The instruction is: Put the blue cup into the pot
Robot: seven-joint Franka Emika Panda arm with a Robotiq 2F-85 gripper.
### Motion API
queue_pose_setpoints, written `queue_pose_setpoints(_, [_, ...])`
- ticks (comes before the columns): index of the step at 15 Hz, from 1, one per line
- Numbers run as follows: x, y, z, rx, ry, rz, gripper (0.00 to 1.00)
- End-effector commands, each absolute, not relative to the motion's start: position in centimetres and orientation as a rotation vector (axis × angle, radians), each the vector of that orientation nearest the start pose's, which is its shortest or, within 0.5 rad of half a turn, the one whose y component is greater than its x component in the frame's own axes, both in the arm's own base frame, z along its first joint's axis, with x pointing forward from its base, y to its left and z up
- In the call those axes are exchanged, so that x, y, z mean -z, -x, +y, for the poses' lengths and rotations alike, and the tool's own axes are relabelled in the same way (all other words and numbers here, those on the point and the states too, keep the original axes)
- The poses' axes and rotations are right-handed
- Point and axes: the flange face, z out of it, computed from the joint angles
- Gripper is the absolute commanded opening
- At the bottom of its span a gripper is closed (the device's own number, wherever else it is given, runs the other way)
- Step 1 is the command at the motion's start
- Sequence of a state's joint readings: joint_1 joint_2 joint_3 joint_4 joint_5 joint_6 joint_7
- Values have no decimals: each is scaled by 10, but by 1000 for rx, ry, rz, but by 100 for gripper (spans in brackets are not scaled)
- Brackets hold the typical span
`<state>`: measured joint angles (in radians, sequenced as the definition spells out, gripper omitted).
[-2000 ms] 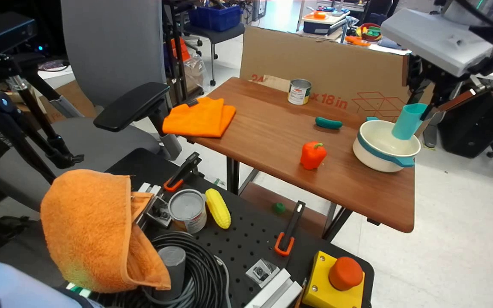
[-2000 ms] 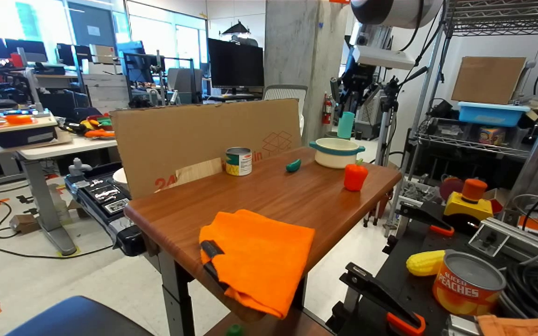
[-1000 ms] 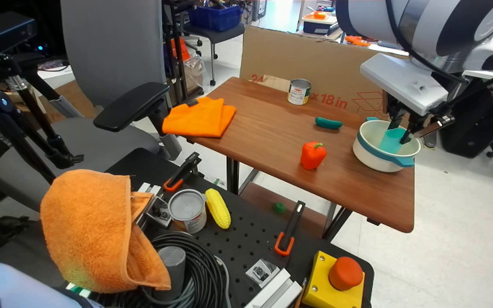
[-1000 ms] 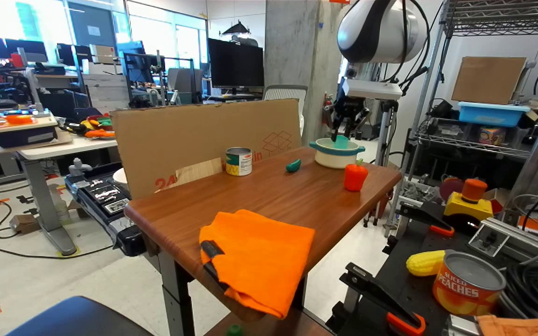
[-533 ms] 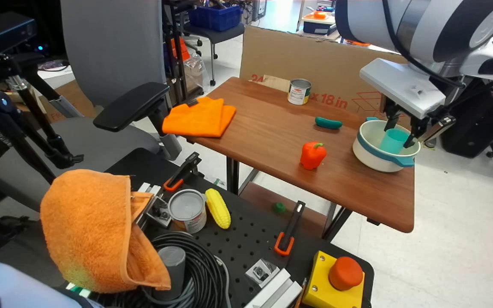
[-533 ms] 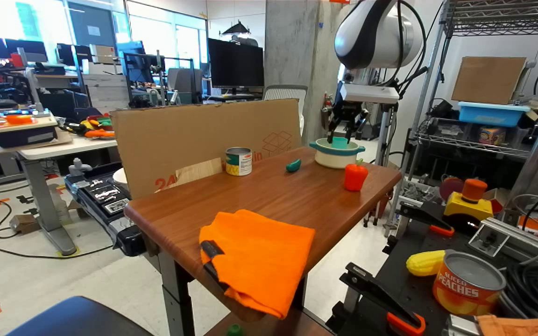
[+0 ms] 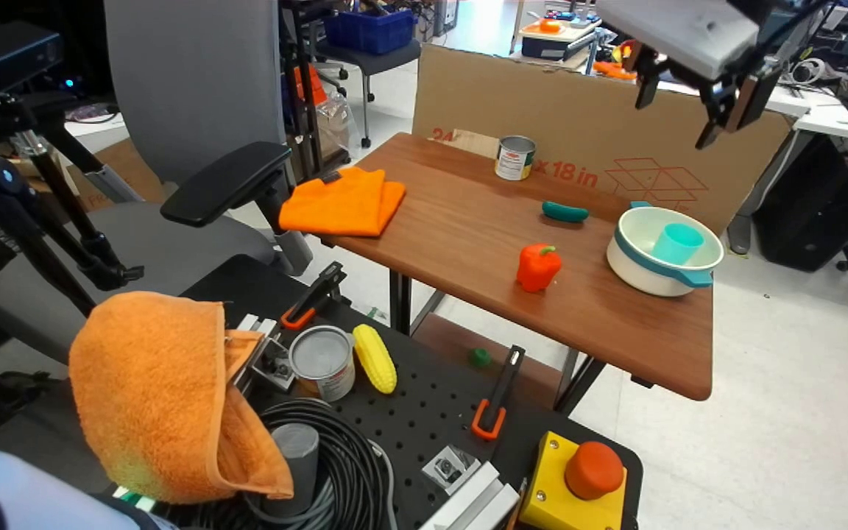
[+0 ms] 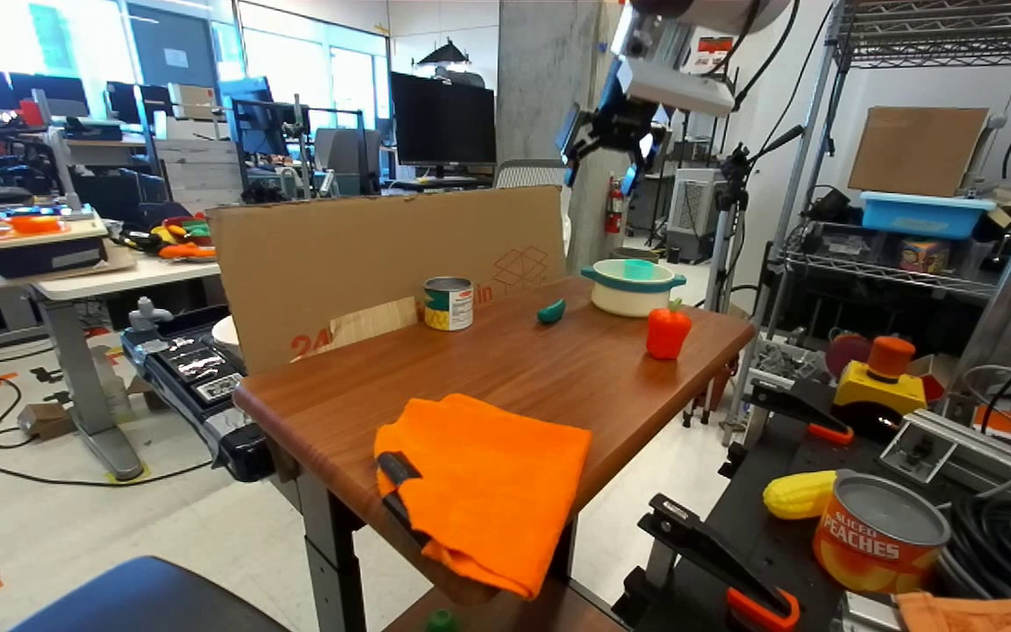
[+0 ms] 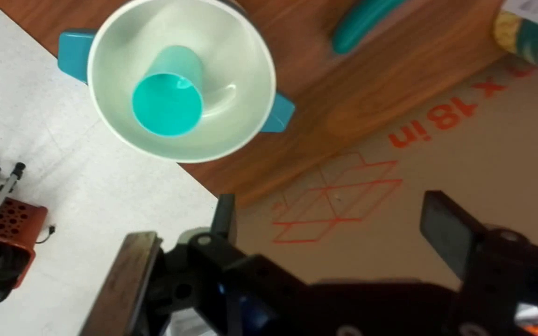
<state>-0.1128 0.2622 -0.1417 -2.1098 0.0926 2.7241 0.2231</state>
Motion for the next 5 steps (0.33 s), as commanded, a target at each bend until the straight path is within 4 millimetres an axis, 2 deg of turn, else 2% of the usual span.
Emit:
queue_pose_setpoints(1, [-351, -583, -147, 572, 2955, 824, 100])
queue_pose_setpoints(3, [-381, -569, -138, 585, 2935, 830, 100])
queue_pose_setpoints(5, [-387, -561, -137, 583, 2930, 835, 100])
